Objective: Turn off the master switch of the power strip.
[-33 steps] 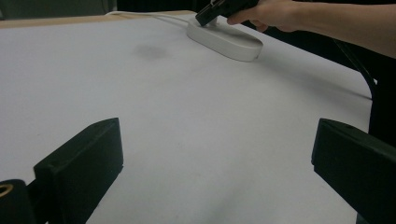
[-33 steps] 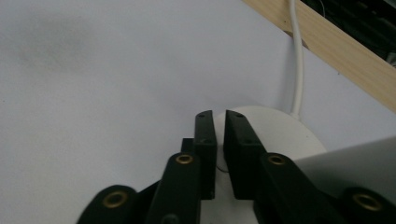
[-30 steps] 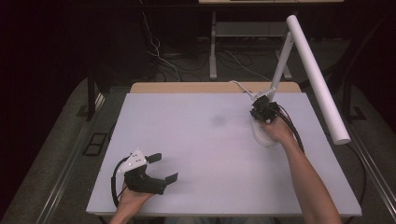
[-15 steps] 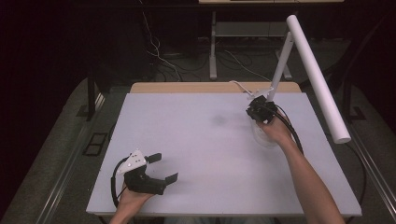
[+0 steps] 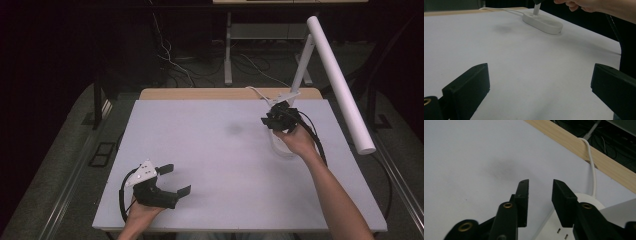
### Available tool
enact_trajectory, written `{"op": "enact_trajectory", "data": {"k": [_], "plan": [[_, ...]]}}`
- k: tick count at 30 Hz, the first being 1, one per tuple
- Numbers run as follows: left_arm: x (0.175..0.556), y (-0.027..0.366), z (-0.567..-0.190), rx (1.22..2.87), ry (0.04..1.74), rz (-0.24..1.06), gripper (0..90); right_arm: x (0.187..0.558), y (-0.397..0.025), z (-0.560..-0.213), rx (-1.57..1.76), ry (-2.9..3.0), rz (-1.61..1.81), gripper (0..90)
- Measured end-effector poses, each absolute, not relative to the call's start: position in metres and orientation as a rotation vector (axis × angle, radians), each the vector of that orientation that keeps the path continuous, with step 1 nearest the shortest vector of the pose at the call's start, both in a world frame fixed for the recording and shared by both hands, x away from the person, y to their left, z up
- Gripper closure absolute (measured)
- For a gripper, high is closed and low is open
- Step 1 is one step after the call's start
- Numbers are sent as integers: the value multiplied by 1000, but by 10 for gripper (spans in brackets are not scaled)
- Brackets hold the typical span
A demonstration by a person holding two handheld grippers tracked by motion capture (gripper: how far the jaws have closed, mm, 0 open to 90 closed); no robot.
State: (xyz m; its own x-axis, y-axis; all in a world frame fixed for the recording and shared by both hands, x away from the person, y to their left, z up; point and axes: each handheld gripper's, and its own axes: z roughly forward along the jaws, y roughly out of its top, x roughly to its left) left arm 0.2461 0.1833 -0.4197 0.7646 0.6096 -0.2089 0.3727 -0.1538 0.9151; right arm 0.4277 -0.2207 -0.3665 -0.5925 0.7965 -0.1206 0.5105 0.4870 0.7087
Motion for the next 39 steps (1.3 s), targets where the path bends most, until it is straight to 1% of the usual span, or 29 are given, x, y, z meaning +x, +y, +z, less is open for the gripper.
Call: {"op": "enact_trajectory", "data": {"k": [1,2,6,11,13,15,16,17,29,39], "plan": [[246,183,-420,1771,769,248,8,428,-221,-366,1083,2299,884,650],[247,183,-420,1769,768,248,8,424,-221,-364,1090,2293,899,598],[248,183,-420,1768,769,244,8,415,-222,-357,1095,2277,935,452],[248,182,-420,1768,766,240,8,403,-222,-350,1120,2292,1005,233],[248,182,-420,1768,766,238,8,398,-222,-348,1107,2336,1022,114],[249,182,-420,1768,767,238,8,392,-222,-345,1104,2362,1032,87],[249,182,-420,1768,768,237,8,388,-221,-344,1104,2375,1053,28],[249,182,-420,1767,768,237,8,384,-221,-343,1100,2388,1061,0],[249,182,-420,1767,769,238,8,349,-232,-348,1111,2372,1162,0],[249,182,-420,1770,769,240,8,319,-240,-363,1148,2367,1232,1]]}}
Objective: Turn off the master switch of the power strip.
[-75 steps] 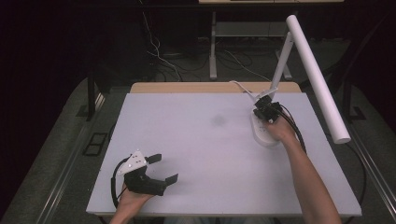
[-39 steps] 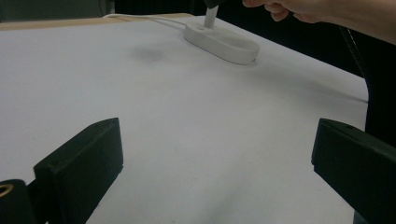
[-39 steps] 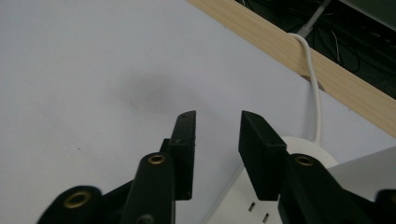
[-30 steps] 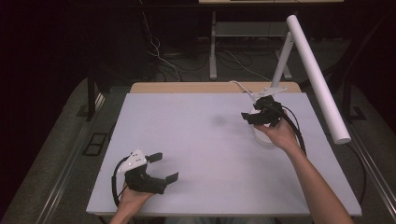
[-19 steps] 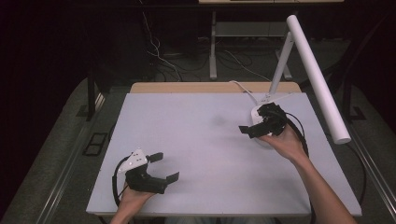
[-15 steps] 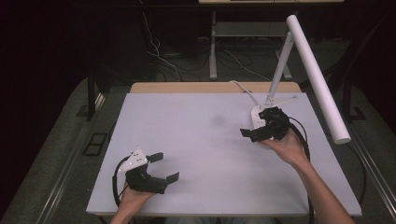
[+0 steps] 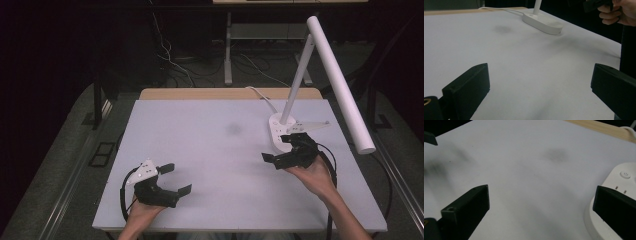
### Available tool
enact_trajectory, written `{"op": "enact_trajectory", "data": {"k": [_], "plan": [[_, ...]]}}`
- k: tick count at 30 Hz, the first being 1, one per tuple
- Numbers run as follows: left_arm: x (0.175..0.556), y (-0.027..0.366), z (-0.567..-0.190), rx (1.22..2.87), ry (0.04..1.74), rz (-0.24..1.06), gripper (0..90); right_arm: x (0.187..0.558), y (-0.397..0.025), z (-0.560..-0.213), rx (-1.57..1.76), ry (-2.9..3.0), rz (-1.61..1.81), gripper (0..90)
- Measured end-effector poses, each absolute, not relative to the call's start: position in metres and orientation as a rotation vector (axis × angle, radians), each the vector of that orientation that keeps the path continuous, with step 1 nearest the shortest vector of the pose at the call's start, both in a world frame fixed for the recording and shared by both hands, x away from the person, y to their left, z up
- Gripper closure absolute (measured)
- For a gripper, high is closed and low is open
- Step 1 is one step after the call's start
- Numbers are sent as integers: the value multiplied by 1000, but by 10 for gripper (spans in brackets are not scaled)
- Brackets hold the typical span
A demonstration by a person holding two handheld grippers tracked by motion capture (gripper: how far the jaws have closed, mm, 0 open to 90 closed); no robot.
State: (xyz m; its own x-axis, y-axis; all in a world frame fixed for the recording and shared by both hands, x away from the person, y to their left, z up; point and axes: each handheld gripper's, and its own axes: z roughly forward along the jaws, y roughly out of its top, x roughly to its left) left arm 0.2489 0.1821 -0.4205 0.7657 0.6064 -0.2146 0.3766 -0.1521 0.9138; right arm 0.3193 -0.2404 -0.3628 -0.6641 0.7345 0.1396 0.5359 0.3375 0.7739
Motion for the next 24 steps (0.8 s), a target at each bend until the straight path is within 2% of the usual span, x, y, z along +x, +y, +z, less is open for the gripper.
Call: {"op": "enact_trajectory", "data": {"k": [24], "plan": [[250,181,-422,1782,781,234,8,255,-282,-413,1298,2239,1367,0]]}}
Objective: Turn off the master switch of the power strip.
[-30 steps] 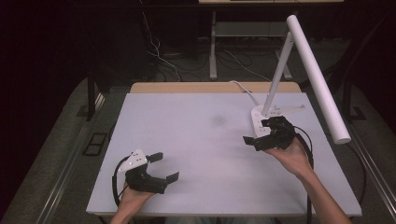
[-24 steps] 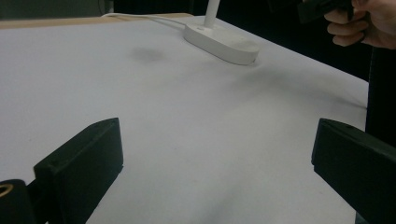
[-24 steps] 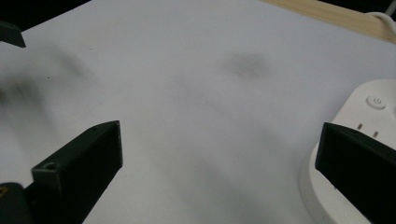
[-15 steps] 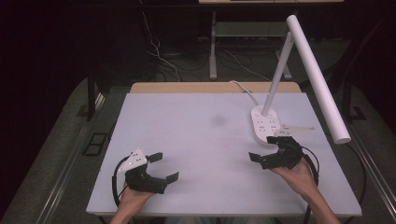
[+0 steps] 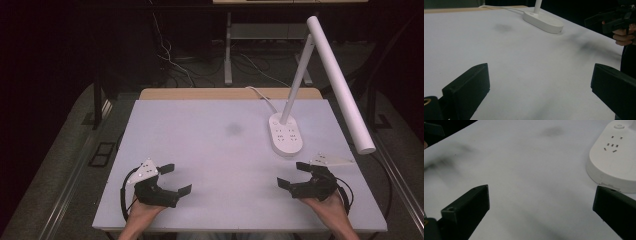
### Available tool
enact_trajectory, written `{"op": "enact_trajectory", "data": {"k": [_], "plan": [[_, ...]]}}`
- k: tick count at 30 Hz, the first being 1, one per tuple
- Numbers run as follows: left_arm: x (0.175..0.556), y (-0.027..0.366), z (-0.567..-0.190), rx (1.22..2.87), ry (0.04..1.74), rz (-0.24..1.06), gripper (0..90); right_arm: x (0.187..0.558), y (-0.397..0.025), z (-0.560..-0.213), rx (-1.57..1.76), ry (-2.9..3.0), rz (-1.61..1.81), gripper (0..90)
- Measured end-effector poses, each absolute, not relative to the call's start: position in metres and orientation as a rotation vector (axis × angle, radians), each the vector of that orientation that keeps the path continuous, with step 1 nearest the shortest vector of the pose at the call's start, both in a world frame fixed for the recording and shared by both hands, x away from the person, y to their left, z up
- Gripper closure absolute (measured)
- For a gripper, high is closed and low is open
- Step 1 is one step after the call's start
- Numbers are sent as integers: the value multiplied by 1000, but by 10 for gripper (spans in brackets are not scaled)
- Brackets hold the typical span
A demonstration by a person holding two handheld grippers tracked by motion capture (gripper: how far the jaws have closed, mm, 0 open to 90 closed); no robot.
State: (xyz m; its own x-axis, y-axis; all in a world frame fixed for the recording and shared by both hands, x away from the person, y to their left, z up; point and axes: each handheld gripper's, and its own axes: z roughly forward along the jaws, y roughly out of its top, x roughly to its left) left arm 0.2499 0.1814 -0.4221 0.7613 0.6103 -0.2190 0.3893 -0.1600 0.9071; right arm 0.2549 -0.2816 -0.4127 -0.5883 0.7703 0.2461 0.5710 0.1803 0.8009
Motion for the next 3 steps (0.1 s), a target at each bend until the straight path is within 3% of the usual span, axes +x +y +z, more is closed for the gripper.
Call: {"op": "enact_trajectory", "data": {"k": [3], "plan": [[251,180,-423,1793,782,228,8,251,-283,-418,1306,2229,1385,1]]}}
